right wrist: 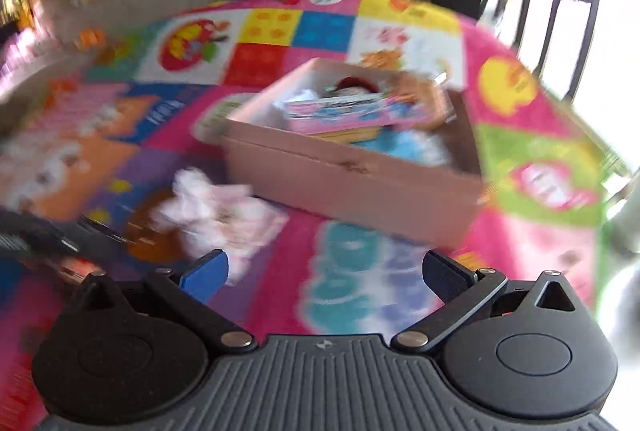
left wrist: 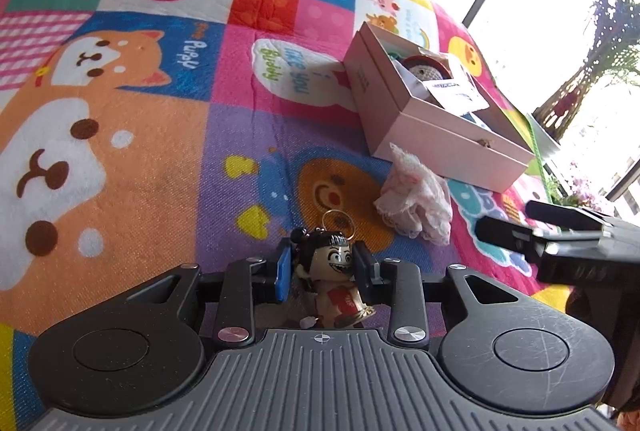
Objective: Organize objects
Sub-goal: 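Grasp the white lace bow with the right tool while the left tool holds the doll, then release the doll into the pink box with the left tool while the right tool carries the lace bow over, then lower the lace bow into the pink box and open the right tool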
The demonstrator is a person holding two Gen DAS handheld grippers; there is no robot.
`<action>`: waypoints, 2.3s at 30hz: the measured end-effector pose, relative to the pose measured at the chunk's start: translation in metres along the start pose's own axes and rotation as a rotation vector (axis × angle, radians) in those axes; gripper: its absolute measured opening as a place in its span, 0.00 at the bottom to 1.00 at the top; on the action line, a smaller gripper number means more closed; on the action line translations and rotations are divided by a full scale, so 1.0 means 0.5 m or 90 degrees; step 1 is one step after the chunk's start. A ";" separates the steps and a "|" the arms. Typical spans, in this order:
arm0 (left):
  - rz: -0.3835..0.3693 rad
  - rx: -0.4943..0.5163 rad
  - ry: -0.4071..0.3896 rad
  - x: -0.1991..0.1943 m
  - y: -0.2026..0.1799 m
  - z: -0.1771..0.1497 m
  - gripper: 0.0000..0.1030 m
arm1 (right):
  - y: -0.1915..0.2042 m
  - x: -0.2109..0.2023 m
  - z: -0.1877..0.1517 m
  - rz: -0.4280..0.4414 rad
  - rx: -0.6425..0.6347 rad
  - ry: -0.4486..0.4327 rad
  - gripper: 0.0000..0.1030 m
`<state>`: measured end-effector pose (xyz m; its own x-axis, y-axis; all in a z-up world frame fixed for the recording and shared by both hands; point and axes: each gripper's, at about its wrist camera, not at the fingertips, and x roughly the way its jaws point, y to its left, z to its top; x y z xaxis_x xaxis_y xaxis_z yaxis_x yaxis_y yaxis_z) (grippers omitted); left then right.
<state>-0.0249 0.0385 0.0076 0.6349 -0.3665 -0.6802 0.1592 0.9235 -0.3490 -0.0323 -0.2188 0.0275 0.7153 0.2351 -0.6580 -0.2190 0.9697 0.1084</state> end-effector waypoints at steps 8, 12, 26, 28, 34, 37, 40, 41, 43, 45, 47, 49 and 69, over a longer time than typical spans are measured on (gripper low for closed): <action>0.001 0.010 -0.003 -0.009 -0.002 -0.011 0.34 | 0.078 0.111 0.045 0.044 0.035 0.036 0.86; 0.001 0.021 -0.002 -0.014 -0.004 -0.016 0.34 | 0.103 0.123 0.039 0.026 -0.005 0.051 0.51; -0.092 0.003 -0.040 -0.037 -0.038 0.077 0.34 | -0.048 -0.088 0.047 -0.045 0.031 -0.076 0.36; -0.101 0.021 -0.068 -0.029 -0.066 0.130 0.34 | -0.078 -0.108 0.053 -0.051 0.054 -0.099 0.36; -0.127 0.001 -0.101 0.098 -0.138 0.325 0.34 | -0.129 -0.114 0.053 -0.061 0.082 -0.125 0.36; -0.143 -0.005 -0.089 0.204 -0.157 0.399 0.34 | -0.142 -0.107 0.046 -0.058 0.092 -0.126 0.36; -0.076 -0.012 -0.068 0.285 -0.162 0.424 0.33 | -0.149 -0.101 0.042 -0.074 0.091 -0.122 0.36; -0.077 -0.013 -0.068 0.293 -0.161 0.424 0.33 | -0.153 -0.101 0.039 -0.078 0.090 -0.121 0.36; -0.096 -0.027 -0.087 0.278 -0.149 0.418 0.33 | -0.165 -0.102 0.037 -0.085 0.091 -0.121 0.36; -0.109 -0.031 -0.108 0.249 -0.137 0.407 0.33 | -0.180 -0.098 0.040 -0.089 0.097 -0.113 0.36; -0.115 -0.031 -0.114 0.211 -0.125 0.382 0.33 | -0.195 -0.094 0.051 -0.080 0.113 -0.103 0.36; -0.129 -0.031 -0.113 0.172 -0.118 0.343 0.33 | -0.210 -0.089 0.073 -0.055 0.134 -0.097 0.36; -0.192 -0.093 -0.034 0.073 -0.032 0.063 0.33 | -0.207 0.022 0.240 0.110 0.264 0.015 0.71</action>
<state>0.0198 0.0138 0.0087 0.6147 -0.6112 -0.4986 0.2383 0.7465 -0.6212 0.0776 -0.3086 0.0985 0.6755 0.3995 -0.6198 -0.0468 0.8620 0.5047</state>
